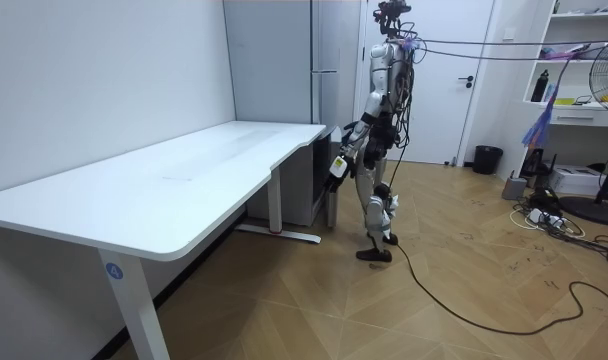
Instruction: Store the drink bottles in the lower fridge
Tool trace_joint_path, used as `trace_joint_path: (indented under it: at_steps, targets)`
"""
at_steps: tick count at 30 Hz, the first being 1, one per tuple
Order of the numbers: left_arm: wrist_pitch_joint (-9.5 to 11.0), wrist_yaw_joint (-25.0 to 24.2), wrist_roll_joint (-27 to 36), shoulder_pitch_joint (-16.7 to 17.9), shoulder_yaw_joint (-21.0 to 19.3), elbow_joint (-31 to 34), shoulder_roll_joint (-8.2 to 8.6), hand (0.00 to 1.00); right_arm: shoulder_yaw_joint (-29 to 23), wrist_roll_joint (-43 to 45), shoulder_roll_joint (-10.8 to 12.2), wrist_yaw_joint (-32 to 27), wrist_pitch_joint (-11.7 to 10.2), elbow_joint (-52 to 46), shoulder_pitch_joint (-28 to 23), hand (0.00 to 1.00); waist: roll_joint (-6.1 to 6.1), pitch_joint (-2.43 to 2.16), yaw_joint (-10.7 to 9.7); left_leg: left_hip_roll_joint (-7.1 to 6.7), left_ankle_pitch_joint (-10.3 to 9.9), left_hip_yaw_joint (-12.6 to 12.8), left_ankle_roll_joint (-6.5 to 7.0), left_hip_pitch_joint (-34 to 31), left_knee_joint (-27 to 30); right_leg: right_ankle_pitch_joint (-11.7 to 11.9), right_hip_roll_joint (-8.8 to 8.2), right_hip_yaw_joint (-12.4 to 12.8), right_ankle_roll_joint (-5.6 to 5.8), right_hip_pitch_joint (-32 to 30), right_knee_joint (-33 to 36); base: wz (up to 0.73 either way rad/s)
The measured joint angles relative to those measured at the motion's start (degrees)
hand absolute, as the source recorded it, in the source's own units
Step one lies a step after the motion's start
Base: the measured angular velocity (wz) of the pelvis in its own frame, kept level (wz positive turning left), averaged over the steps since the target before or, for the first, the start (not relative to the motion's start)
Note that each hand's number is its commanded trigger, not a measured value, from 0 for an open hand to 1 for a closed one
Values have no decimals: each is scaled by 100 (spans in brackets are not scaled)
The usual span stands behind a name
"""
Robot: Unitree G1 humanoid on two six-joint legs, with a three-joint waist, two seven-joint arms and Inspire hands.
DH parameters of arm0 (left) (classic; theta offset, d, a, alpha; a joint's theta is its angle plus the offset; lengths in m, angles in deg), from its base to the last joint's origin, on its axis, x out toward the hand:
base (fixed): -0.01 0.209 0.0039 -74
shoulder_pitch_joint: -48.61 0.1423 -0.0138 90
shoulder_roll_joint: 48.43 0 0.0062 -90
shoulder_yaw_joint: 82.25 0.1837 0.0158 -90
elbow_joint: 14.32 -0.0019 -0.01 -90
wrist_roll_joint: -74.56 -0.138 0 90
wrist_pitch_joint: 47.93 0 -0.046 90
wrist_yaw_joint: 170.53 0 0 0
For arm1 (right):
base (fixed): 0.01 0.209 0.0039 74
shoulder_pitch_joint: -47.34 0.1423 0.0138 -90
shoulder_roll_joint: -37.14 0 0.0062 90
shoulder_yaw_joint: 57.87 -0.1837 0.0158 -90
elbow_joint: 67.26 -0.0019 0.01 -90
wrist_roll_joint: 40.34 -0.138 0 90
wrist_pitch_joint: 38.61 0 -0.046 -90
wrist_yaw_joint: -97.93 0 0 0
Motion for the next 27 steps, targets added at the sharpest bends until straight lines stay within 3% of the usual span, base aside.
trace_joint_path:
  at_steps: [5, 16, 21, 25, 27]
  targets:
    - [-1, 3, 127, -8, -10, 8, -10, 0, 157, 236, 5, 353, 81, -17, 271, 0, -19, -3, 154, -3, 3, -120, 7, -53, 35, 0, -9, -140, 0, 21, 1, 12]
    - [-30, -10, 321, 59, -120, 6, 16, 0, 161, 1083, -28, 540, 257, 30, 267, 0, 15, -49, 140, -76, 25, -529, 6, -134, 42, 0, -14, -451, 0, 150, -46, 18]
    - [-127, 47, 554, 154, -117, 7, -8, 0, 180, 1326, -42, 540, 383, 257, 277, 0, -8, -55, 270, -126, 32, -675, 11, -40, 22, -1, -26, -467, 1, 327, -184, 18]
    - [-233, 144, 904, 282, -224, 24, -18, 0, 174, 1359, -23, 539, 493, 535, 321, 0, -81, -31, 435, -126, 33, -723, 9, -36, 24, -1, -20, -480, 1, 366, -195, 7]
    - [-272, 177, 1013, 399, -317, 132, -18, 0, 138, 1452, 11, 524, 510, 769, 328, 0, -121, -16, 414, -144, 34, -836, 9, -51, 37, -1, -27, -602, 2, 418, -194, 26]
